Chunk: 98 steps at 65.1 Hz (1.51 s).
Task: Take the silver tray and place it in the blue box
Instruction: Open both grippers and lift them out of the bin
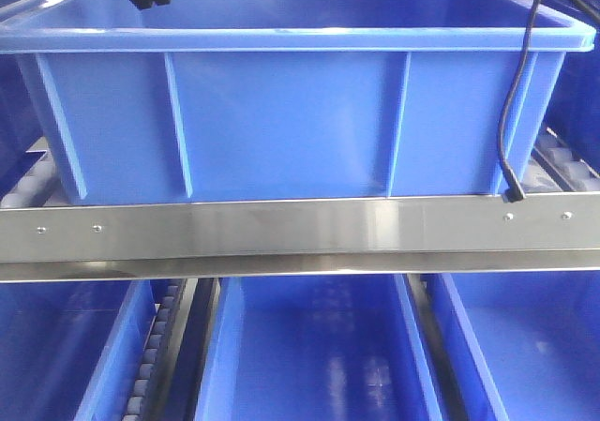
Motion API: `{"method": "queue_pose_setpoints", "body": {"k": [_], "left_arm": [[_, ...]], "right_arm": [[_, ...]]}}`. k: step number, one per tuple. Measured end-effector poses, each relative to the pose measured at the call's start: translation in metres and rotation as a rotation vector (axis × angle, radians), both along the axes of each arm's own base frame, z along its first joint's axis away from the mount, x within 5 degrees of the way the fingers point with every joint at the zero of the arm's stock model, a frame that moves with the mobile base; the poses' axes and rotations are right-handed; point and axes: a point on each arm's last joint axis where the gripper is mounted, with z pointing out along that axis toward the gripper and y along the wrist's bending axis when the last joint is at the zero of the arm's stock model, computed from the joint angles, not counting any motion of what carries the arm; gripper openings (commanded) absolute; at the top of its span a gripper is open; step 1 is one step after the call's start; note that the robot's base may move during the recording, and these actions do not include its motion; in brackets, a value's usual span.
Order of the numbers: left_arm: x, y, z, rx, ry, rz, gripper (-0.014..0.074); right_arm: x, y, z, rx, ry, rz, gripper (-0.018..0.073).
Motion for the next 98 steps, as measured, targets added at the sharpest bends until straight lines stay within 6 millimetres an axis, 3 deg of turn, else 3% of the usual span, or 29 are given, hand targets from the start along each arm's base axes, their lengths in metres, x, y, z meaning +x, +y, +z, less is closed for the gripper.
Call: {"method": "queue_pose_setpoints", "body": {"k": [13, 24, 35, 42, 59, 77, 98], "left_arm": [[-0.019, -0.006, 0.030, -0.039, -0.090, -0.032, -0.0013], [-0.045, -0.019, 0.054, -0.065, -0.215, -0.091, -0.0013], [-0.067, -0.021, 0.041, -0.085, -0.267, -0.129, -0.0013], [-0.088, -0.012, 0.033, -0.117, -0.329, -0.139, -0.0013], [-0.156, 0.026, 0.001, -0.175, -0.585, -0.179, -0.0013], [-0.242, 0.075, -0.047, -0.126, -0.663, -0.227, -0.0013], [-0.317, 0.119, -0.055, -0.121, -0.958, -0.244, -0.0013]], "right_arm": [[-0.016, 0.007, 0.003, -0.027, -0.033, 0.064, 0.0054], [-0.050, 0.000, 0.018, 0.026, -0.199, 0.061, 0.0054], [-0.091, -0.019, 0.023, 0.019, -0.340, 0.064, 0.0054], [-0.122, -0.032, 0.018, 0.009, -0.407, 0.063, 0.0054], [-0.188, -0.059, -0.016, -0.028, -0.582, 0.081, 0.0054], [-0.261, -0.087, -0.053, -0.012, -0.657, 0.078, 0.0054], [-0.323, -0.111, -0.060, 0.057, -0.873, 0.051, 0.0054]]}}
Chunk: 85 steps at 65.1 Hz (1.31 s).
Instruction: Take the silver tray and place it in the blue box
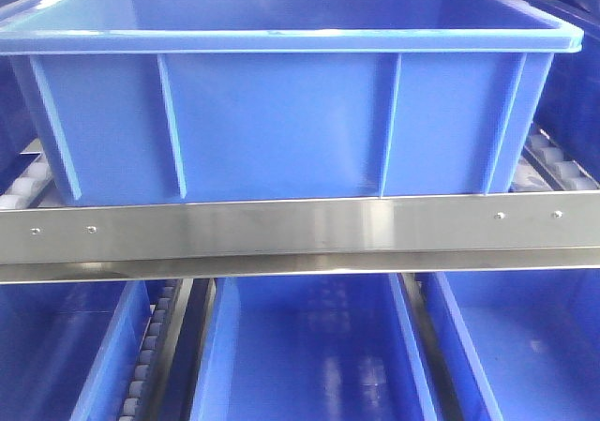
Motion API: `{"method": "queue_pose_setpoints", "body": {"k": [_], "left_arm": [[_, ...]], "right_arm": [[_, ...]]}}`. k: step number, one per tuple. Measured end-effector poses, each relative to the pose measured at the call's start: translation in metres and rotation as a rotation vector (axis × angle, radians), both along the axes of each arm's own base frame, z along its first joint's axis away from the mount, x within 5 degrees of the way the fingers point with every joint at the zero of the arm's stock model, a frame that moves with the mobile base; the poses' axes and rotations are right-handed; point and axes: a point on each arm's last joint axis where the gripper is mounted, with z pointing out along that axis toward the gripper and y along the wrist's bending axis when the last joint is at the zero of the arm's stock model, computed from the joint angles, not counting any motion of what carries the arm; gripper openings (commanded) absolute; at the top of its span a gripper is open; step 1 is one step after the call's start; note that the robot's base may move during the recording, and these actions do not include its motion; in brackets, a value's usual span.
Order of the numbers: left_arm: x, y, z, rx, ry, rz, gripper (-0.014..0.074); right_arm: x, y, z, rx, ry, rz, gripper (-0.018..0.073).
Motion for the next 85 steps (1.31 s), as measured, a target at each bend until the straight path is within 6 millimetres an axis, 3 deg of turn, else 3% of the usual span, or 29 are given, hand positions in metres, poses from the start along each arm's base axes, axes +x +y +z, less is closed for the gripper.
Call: {"method": "queue_pose_setpoints", "body": {"k": [14, 57, 73, 85], "left_arm": [[-0.020, 0.011, 0.007, -0.060, -0.109, -0.003, -0.0013], [-0.020, 0.011, 0.006, -0.059, -0.110, -0.002, -0.0013], [-0.020, 0.011, 0.006, -0.059, -0.110, -0.002, -0.0013], [-0.020, 0.011, 0.007, -0.061, -0.115, -0.005, -0.0013]], "right_arm": [[-0.011, -0.004, 0.004, 0.022, -0.058, 0.000, 0.0054], [-0.013, -0.007, 0.002, 0.026, -0.070, -0.030, 0.0054], [-0.017, -0.023, -0.055, -0.054, -0.066, -0.291, 0.0054], [-0.019, -0.028, -0.082, -0.105, -0.092, -0.374, 0.0054]]}}
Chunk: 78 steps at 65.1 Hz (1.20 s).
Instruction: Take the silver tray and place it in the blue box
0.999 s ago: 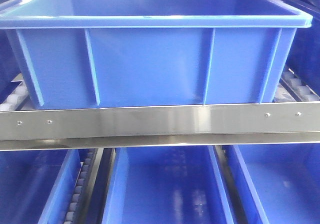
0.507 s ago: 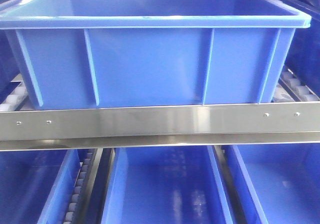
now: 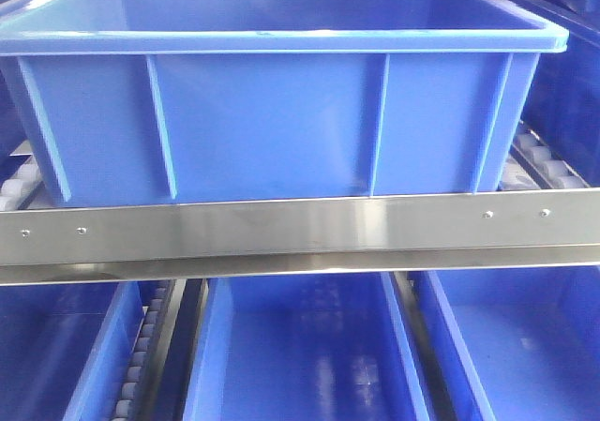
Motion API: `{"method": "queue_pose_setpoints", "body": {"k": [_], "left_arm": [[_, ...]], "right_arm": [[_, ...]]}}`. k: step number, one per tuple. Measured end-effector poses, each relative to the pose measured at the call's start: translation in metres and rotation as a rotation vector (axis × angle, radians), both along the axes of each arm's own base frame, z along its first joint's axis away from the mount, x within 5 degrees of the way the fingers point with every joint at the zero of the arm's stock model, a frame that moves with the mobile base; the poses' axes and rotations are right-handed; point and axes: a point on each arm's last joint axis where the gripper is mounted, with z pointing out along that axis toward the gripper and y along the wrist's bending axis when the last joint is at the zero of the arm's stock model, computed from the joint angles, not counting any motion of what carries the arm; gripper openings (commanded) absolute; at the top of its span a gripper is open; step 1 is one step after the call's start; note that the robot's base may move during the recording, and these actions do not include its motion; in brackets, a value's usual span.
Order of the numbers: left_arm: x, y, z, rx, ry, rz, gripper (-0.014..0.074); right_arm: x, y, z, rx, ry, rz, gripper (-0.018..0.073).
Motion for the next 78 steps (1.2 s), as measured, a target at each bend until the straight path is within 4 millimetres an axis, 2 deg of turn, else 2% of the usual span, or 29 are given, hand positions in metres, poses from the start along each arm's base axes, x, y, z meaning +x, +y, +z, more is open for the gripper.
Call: {"method": "queue_pose_setpoints", "body": {"k": [10, 66, 78], "left_arm": [[0.000, 0.000, 0.000, 0.001, 0.001, 0.000, -0.0013], [0.000, 0.000, -0.001, 0.003, 0.007, 0.002, -0.0013], [0.000, 0.011, -0.026, 0.045, 0.139, 0.145, -0.0013]], "right_arm": [[0.002, 0.000, -0.011, 0.000, -0.009, -0.002, 0.0054], [0.002, 0.000, -0.008, 0.000, -0.039, -0.002, 0.0054], [0.002, 0.000, -0.008, 0.000, -0.039, -0.002, 0.0054]]}}
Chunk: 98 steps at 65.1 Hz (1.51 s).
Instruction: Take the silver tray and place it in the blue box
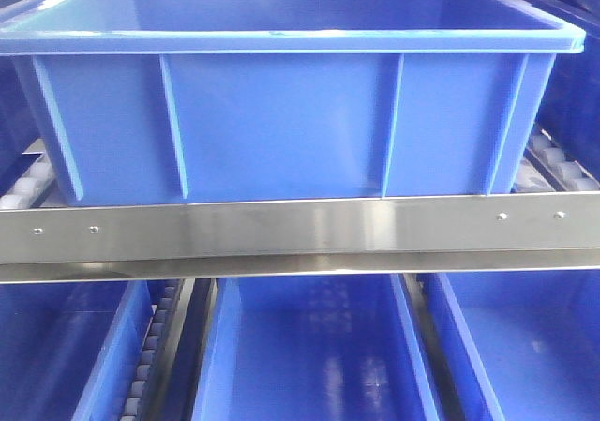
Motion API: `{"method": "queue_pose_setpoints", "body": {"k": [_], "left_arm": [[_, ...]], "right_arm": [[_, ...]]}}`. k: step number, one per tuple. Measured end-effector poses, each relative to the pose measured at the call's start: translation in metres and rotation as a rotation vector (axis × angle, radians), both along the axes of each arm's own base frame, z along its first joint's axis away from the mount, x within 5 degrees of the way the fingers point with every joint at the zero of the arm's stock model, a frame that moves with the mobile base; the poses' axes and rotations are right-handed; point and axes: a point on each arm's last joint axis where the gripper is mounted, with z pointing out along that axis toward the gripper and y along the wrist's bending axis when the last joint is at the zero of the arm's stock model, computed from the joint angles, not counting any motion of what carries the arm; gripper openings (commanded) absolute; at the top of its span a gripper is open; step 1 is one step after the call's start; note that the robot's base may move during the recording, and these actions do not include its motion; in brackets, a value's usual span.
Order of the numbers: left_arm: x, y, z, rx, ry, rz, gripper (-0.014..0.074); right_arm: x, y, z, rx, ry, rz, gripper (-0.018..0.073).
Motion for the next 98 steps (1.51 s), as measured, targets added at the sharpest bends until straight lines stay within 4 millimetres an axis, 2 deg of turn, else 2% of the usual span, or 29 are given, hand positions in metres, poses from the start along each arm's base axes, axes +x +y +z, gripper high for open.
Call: {"method": "queue_pose_setpoints", "body": {"k": [10, 18, 32, 98], "left_arm": [[-0.008, 0.009, -0.027, 0.041, -0.031, 0.139, -0.0013], [-0.005, 0.013, -0.051, 0.055, -0.004, 0.241, -0.0013], [0.003, 0.014, -0.083, 0.054, 0.003, 0.273, -0.0013], [0.003, 0.014, -0.082, 0.015, -0.015, 0.282, -0.0013]], "right_arm": [[0.000, 0.000, 0.000, 0.000, 0.000, 0.000, 0.0054], [0.000, 0.000, 0.000, 0.000, 0.000, 0.000, 0.0054], [0.000, 0.000, 0.000, 0.000, 0.000, 0.000, 0.0054], [0.000, 0.000, 0.000, 0.000, 0.000, 0.000, 0.0054]]}}
